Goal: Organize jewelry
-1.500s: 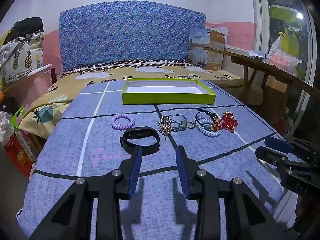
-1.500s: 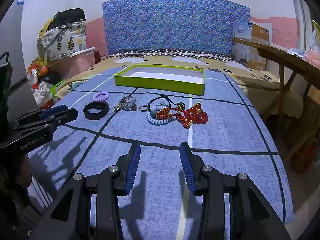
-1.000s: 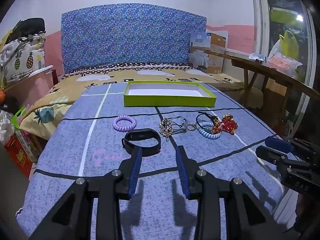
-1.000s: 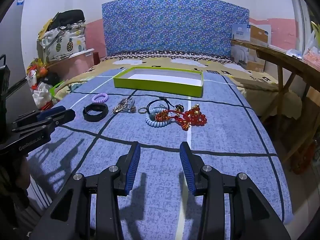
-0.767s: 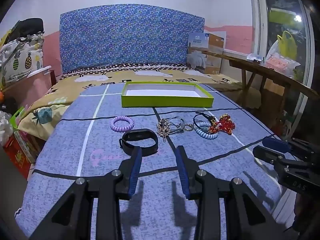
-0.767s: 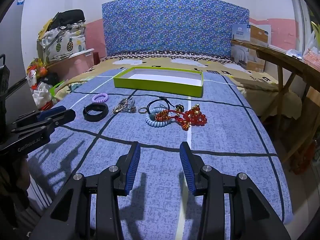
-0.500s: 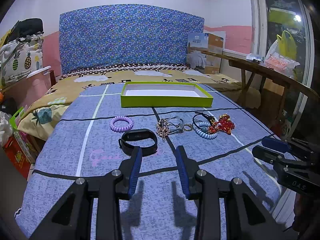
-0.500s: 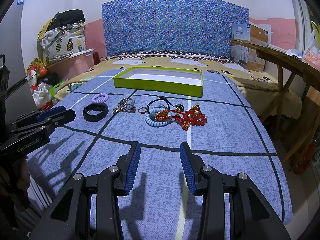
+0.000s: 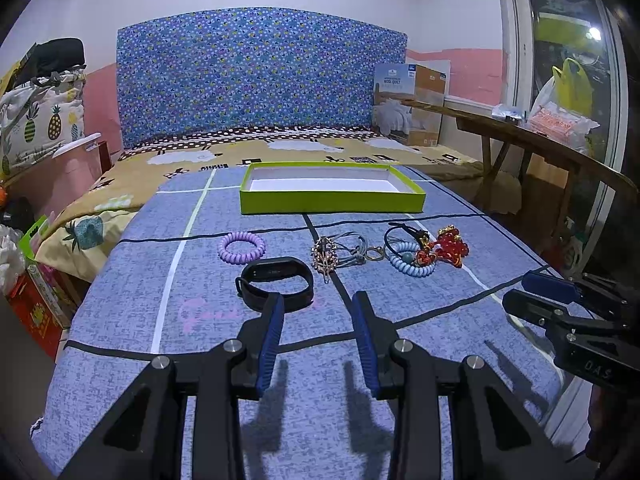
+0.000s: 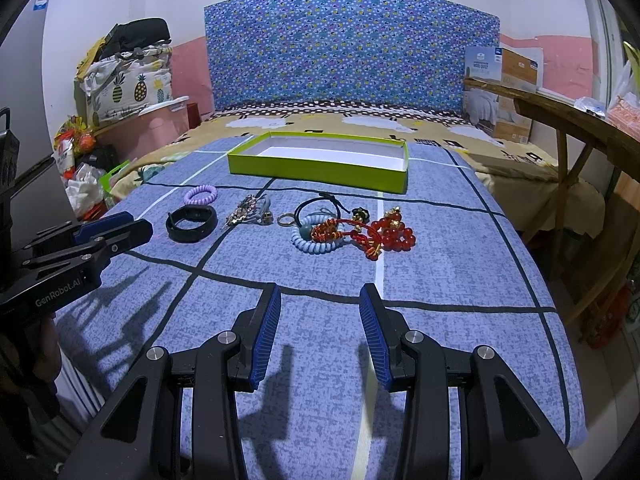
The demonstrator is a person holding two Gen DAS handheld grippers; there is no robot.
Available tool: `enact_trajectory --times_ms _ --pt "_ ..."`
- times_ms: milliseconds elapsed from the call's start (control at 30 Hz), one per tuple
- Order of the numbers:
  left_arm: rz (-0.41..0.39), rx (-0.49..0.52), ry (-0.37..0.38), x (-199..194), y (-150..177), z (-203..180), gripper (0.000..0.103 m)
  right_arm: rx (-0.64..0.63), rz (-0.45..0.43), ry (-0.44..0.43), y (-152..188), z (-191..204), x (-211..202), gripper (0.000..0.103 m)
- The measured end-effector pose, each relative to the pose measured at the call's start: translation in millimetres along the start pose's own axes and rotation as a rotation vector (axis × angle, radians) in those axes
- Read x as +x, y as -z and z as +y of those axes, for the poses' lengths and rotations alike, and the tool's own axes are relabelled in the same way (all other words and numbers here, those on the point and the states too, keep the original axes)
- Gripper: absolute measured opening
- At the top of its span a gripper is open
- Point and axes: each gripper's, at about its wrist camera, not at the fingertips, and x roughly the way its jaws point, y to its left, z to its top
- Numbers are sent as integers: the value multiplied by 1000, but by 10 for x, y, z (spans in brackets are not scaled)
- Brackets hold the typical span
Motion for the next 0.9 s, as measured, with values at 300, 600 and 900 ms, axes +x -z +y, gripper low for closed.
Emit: enact_trajectory --times_ms 300,600,900 --pt "0 -2 -1 3 -13 -5 37 0 0 0 -4 -2 -1 42" --pt "1 0 1 4 -6 -3 37 0 0 0 -3 -2 -3 42" --pt "2 -1 5 6 1 -6 37 -1 1 1 1 0 2 42"
